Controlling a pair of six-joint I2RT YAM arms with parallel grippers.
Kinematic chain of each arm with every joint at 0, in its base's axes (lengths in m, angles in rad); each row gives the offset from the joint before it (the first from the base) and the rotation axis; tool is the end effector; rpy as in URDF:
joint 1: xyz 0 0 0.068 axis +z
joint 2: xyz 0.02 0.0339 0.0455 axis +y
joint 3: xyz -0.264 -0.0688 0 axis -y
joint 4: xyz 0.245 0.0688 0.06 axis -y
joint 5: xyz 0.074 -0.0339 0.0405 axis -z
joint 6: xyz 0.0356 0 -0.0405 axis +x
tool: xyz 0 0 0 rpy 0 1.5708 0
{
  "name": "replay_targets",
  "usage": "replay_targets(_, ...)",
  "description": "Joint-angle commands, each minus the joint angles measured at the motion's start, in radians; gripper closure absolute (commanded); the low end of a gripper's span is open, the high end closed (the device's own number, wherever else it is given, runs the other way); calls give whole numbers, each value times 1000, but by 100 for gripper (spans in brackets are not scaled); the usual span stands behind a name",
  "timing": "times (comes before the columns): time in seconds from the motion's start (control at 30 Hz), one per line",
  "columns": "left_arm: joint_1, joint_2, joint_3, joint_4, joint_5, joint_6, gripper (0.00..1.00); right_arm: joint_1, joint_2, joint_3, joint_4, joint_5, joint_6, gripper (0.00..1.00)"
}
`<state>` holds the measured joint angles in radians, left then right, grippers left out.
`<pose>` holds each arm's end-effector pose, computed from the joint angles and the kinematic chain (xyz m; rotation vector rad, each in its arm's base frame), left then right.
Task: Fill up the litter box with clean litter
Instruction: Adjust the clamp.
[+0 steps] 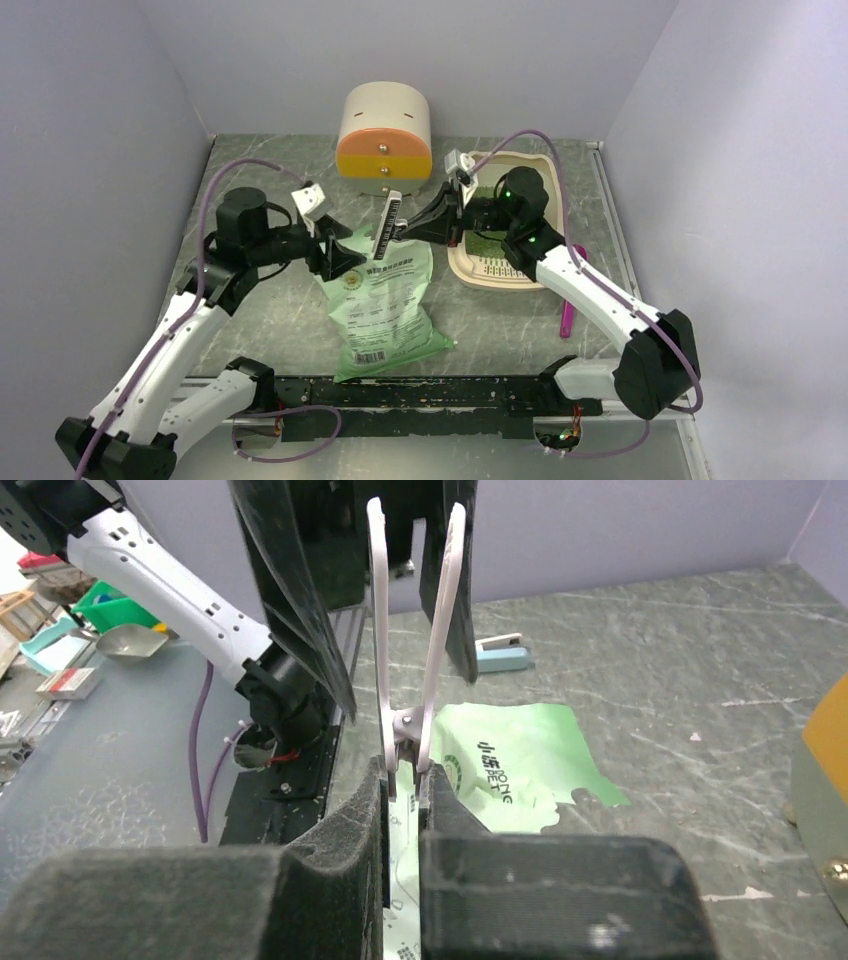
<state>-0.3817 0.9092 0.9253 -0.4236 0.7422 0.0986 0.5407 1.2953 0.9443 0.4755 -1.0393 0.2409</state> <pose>0.1709 -0.0945 0.3460 0.9305 1.7418 -0.9145 0.2330 0.1757 0.3511 -1.1091 1.2519 1.3481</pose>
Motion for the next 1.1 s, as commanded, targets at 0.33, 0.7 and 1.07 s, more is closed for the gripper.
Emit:
replay_targets(0.33, -63, 1, 94, 443, -97, -387, 14, 114, -43, 183, -605, 230, -354, 100)
replay_targets(0.7, -352, 78, 131, 373, -548, -322, 40, 248, -76, 191, -552, 601, -268, 100)
replay_targets(1.07, -472, 130, 146, 332, -780, -306, 58, 295, -92, 172, -520, 794, -175, 100)
